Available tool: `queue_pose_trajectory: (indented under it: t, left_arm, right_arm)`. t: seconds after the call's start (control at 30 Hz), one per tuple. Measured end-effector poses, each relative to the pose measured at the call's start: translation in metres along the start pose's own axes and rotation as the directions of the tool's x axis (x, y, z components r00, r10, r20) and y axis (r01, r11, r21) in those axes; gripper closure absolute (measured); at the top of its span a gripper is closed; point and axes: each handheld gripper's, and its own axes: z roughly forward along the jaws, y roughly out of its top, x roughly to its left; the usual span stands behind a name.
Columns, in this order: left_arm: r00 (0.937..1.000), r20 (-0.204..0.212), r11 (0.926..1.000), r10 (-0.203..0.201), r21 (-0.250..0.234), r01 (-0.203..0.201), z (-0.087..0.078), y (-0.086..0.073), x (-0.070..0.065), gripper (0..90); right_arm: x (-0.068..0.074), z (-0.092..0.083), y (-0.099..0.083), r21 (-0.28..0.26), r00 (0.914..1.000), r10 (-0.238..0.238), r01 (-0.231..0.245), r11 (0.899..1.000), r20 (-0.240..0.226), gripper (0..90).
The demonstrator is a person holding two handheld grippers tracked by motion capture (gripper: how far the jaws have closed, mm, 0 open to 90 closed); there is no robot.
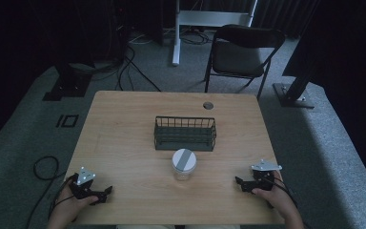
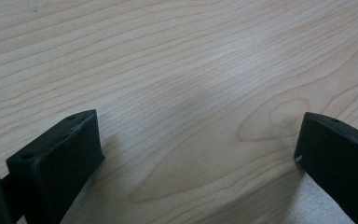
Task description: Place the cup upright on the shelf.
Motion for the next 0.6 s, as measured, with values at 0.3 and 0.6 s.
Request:
queue_pose_trajectory:
  t: [0.3, 0.6]
  left_arm:
    - [1.0, 0.0, 1.0, 0.0, 0.001, 0.0, 0.0, 0.0, 0.0002, 0.7]
    - [1.0, -0.001, 1.0, -0.001, 0.0, 0.001, 0.0001, 0.0001, 0.0002, 0.7]
  right_arm:
    - [0.0001, 0.0, 0.0, 0.0, 1.0, 0.0, 0.0, 1.0, 0.0, 10.9]
    - [-0.0007, 0.0001, 0.0001, -0.001, 0.9998, 0.014, -0.014, 1.0, 0.014, 11.0]
